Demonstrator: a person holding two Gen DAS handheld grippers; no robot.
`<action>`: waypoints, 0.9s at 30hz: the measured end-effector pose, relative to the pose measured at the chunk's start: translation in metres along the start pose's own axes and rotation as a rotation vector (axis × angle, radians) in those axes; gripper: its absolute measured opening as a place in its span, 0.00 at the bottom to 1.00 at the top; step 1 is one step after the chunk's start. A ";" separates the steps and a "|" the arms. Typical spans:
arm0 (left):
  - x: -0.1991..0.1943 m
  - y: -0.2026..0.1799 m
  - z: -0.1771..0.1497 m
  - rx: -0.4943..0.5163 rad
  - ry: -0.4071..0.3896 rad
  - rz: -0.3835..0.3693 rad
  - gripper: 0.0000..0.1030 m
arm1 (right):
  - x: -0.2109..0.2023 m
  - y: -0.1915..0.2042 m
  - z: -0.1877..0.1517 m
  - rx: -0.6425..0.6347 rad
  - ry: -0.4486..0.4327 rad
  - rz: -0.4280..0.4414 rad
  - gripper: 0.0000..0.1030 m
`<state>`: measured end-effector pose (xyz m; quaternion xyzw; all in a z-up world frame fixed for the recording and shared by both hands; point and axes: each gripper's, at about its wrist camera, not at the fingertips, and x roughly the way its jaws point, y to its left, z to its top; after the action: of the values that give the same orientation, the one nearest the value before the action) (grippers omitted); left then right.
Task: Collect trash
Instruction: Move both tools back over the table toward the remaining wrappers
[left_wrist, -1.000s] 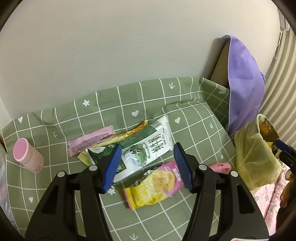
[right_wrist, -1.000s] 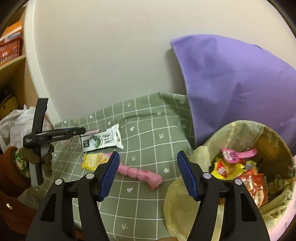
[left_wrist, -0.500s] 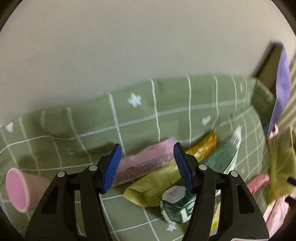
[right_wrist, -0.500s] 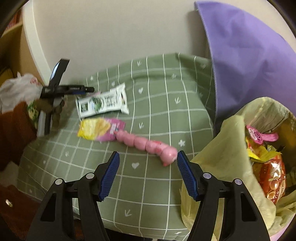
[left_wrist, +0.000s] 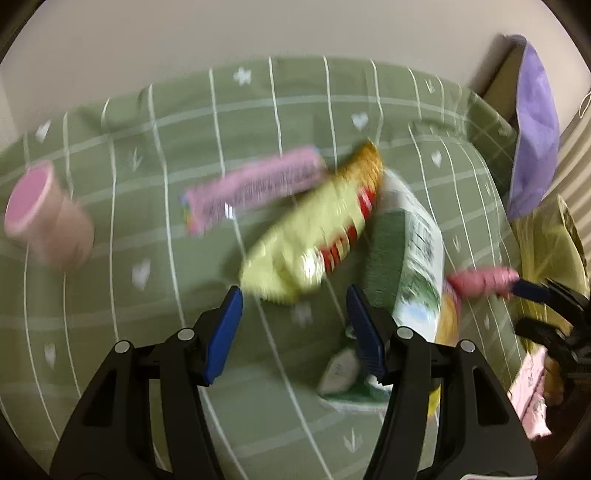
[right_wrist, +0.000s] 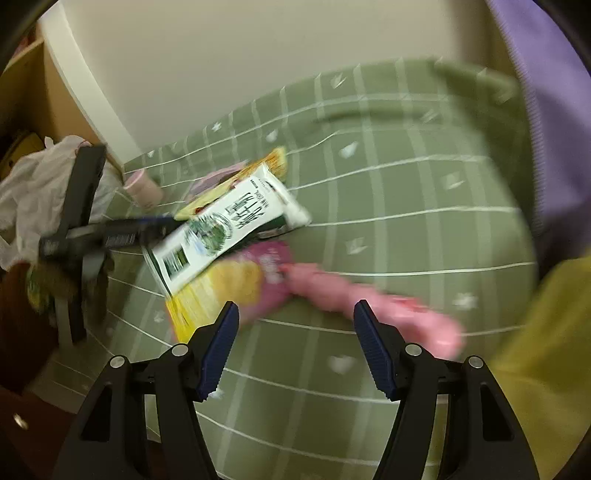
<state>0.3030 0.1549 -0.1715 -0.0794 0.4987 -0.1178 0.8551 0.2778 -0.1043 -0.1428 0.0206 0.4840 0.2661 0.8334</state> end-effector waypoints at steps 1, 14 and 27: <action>-0.005 -0.001 -0.009 -0.006 0.004 0.000 0.54 | 0.009 0.001 0.001 0.009 0.018 0.025 0.59; -0.068 0.043 -0.037 -0.208 -0.101 0.081 0.54 | 0.061 0.046 0.007 -0.114 0.032 -0.025 0.58; -0.007 0.033 0.075 0.016 -0.144 0.043 0.54 | 0.031 0.019 -0.019 -0.191 0.065 -0.136 0.47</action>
<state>0.3689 0.1902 -0.1378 -0.0702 0.4365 -0.0974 0.8917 0.2660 -0.0776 -0.1725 -0.1003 0.4833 0.2546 0.8316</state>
